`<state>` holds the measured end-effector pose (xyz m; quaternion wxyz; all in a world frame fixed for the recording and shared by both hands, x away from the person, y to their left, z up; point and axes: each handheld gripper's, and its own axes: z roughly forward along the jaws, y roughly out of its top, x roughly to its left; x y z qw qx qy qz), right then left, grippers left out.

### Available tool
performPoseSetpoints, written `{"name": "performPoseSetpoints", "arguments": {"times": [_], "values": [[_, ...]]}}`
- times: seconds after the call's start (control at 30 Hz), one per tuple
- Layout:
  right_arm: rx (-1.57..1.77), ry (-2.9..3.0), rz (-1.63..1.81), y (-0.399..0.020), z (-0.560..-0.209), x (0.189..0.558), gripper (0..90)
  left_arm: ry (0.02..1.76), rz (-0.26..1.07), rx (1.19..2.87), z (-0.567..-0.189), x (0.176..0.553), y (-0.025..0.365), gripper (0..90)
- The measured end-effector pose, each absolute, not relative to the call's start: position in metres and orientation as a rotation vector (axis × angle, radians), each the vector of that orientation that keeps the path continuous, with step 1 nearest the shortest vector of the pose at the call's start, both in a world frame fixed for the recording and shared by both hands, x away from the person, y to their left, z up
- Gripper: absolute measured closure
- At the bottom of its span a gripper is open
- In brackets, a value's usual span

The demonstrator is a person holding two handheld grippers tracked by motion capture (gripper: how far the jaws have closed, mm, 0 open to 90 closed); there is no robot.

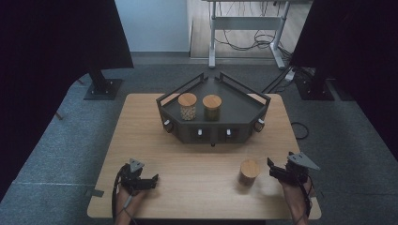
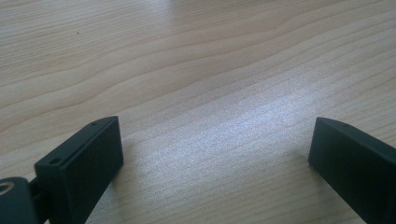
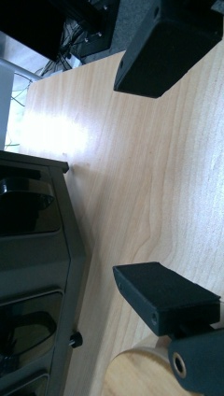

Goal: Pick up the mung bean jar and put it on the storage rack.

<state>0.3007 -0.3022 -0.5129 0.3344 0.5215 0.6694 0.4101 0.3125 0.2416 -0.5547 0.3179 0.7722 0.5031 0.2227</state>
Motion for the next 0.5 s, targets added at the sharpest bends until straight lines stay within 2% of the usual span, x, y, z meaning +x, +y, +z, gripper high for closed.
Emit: {"name": "performPoseSetpoints", "arguments": {"times": [0.5], "values": [[1.403,1.748,1.05,-0.308,-0.529,0.3,9.7,1.324,0.586,2.032,-0.555,0.312,0.242,3.0]]}}
